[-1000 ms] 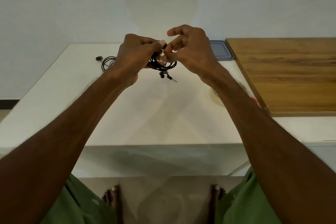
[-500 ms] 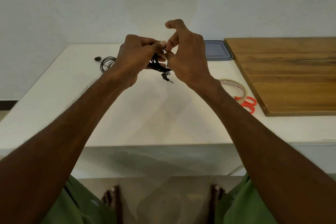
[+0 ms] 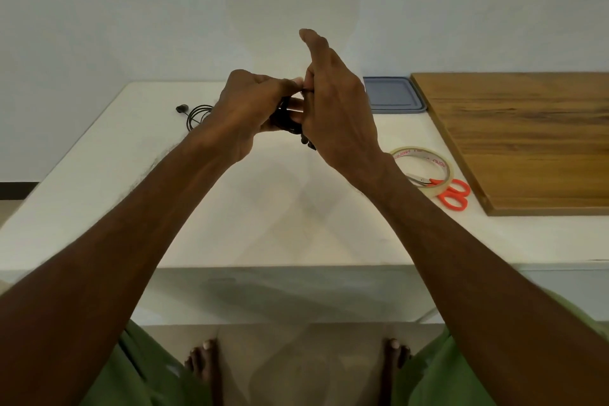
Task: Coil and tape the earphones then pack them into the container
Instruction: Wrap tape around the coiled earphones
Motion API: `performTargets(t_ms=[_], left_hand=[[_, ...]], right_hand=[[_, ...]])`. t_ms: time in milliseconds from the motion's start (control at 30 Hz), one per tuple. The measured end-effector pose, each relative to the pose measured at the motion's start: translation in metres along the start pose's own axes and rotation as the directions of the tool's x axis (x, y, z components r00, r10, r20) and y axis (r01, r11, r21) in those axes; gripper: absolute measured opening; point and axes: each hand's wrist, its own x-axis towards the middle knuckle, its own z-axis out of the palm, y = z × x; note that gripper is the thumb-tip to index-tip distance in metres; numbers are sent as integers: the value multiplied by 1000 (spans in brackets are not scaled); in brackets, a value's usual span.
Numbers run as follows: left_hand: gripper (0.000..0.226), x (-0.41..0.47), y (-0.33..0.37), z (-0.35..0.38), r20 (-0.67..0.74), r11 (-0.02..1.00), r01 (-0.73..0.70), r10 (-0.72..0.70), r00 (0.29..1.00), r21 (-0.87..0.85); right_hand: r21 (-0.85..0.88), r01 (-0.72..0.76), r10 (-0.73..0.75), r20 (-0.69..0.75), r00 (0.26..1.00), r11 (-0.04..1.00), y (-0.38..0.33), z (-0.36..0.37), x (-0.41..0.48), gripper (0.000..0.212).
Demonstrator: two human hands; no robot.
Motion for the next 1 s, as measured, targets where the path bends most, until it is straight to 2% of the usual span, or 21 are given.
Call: performTargets(t_ms=[167, 467, 633, 767, 933, 1000], left_hand=[[24, -6, 0, -5, -11, 990, 30, -32, 999, -137], [2, -8, 2, -3, -100, 988, -12, -4, 995, -156], [22, -11, 3, -2, -164, 977, -67, 34, 986, -202], [36, -10, 3, -2, -187, 982, -94, 63, 980, -163], [41, -10, 1, -5, -190, 991, -100, 81, 978, -93], [41, -10, 0, -5, -181, 994, -89, 75, 981, -68]], right_hand=[[-80, 52, -54, -27, 998, 995, -2, 2, 0, 59], [-111, 97, -105, -69, 992, 989, -3, 2, -2, 53], [-147, 79, -94, -103, 990, 986, -3, 3, -2, 55], [-95, -9, 1, -85, 996, 995, -3, 4, 0, 62], [87, -147, 151, -33, 988, 985, 2, -4, 8, 60], [109, -177, 181, -33, 983, 978, 4, -6, 9, 59]])
